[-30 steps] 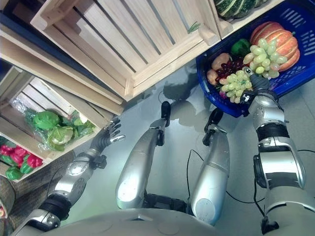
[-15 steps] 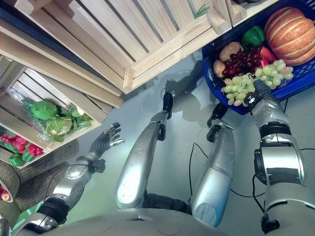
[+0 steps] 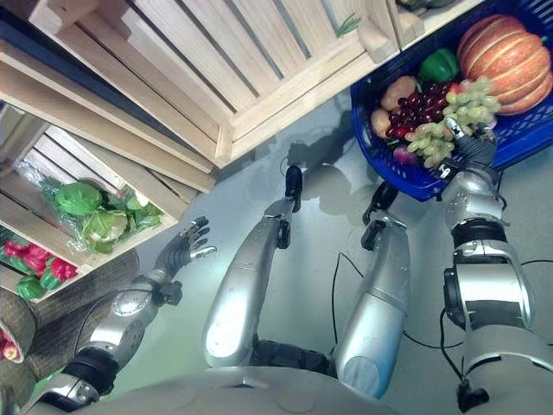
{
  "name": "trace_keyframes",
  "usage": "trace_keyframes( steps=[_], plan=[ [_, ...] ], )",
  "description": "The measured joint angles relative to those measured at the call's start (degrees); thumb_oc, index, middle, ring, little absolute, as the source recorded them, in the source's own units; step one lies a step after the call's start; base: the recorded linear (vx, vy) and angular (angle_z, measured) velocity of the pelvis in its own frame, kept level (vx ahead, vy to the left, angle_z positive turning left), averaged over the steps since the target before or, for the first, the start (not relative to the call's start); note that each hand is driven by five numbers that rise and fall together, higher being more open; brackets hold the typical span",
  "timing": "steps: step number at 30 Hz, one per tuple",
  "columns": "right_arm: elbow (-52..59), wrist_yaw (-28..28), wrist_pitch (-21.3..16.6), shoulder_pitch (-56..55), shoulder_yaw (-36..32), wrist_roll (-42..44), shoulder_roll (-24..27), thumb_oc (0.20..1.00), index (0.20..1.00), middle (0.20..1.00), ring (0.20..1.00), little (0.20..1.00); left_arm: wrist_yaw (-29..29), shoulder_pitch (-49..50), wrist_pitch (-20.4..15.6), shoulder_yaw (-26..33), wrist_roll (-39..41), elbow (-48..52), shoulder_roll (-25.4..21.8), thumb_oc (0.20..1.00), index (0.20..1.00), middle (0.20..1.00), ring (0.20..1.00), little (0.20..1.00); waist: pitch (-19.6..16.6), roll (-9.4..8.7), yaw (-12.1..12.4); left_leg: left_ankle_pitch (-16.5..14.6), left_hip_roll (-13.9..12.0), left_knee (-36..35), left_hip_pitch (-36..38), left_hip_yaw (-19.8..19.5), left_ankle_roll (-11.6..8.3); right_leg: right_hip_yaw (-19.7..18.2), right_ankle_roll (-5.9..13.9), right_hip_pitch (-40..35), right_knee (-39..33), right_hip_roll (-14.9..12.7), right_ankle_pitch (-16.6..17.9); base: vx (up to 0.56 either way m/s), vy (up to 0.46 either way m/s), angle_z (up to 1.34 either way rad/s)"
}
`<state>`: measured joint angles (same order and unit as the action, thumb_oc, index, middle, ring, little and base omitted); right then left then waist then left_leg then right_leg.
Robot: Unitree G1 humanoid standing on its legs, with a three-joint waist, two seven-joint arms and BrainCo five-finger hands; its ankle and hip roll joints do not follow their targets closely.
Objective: Pick up fruits and vegetables into the basket
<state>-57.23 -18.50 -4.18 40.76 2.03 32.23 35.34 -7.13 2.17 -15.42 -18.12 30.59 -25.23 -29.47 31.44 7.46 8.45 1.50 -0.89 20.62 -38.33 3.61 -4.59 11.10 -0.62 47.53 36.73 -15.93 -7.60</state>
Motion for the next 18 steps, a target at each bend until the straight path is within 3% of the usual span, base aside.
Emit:
trace_keyframes(
  steps=[11,18],
  plan=[
    [6.97,-2.84,-6.88,-16.31,3.15,-5.54,-7.23,1.000,1.000,1.000,1.000,1.000,0.20,-0.93,-1.04,0.53,0.89,-9.35,7.11,1.000,1.000,1.000,1.000,1.000,0.01,-0.03,-4.29,-0.05,-2.18,-4.97,11.70,0.17,-0.12,1.32,0.81,-13.44,-8.45,3.40,2.63,0.00,0.009,-0.08],
    [13.84,-0.07,-10.83,-28.41,3.87,-9.02,-9.30,1.000,1.000,1.000,1.000,1.000,-1.36,-1.11,-0.91,3.71,0.86,-12.84,9.83,1.000,1.000,1.000,1.000,1.000,-0.01,-0.56,-6.28,-0.07,-3.23,-9.58,23.16,0.18,0.29,1.93,2.00,-25.91,-15.73,5.58,3.82,0.11,0.025,-0.05]
  ],
)
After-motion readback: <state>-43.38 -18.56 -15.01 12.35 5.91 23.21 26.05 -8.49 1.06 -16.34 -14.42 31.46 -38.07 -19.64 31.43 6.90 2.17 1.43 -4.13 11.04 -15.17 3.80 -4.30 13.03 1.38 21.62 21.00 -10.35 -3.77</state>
